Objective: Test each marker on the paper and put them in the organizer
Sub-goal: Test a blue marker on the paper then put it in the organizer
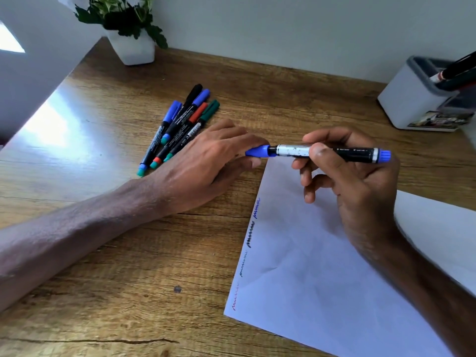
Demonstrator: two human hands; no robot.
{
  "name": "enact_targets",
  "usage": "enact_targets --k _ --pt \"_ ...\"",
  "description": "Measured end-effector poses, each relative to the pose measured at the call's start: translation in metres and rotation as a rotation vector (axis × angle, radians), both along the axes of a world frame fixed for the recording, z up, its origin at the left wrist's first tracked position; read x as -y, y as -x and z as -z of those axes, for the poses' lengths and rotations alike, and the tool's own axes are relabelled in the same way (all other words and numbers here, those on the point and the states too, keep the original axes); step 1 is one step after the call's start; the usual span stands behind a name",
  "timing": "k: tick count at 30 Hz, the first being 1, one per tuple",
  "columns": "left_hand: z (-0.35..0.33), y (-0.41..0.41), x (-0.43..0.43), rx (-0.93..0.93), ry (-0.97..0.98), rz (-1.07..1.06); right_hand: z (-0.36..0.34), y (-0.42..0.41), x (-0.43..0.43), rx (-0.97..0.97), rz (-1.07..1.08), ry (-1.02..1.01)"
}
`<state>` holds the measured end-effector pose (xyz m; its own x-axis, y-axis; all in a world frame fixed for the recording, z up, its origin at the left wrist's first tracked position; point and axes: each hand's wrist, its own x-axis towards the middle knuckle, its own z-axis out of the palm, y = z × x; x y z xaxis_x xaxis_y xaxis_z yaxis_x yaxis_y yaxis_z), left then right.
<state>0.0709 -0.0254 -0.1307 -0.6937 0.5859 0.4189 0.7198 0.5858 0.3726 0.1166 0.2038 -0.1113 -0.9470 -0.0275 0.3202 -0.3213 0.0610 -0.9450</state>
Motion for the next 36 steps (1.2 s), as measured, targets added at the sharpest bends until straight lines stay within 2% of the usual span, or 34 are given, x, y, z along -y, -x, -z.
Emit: enact_targets --k 21,27,29,31,33,36 --pt "-0.003 -0.005 0.000 0.003 -0.060 0.146 0.004 0.005 -0.006 -0.061 -0.148 -0.036" --pt "-0.005 -0.001 -0.001 0.096 -0.058 0.154 -0.001 0.011 -0.015 -0.051 -0.190 -0.076" --pt "-0.009 0.001 -0.005 0.202 -0.139 0.126 -0.007 0.017 -0.019 -0.026 -0.168 -0.089" --pt "-0.014 0.004 -0.012 0.318 -0.368 0.082 -0.014 0.020 -0.023 0.013 -0.102 -0.092" --pt "-0.016 0.011 -0.018 0.340 -0.545 0.046 -0.018 0.022 -0.028 0.064 -0.049 -0.081" --pt "-0.017 0.019 -0.030 0.351 -0.628 0.042 -0.019 0.025 -0.041 0.070 -0.001 -0.110"
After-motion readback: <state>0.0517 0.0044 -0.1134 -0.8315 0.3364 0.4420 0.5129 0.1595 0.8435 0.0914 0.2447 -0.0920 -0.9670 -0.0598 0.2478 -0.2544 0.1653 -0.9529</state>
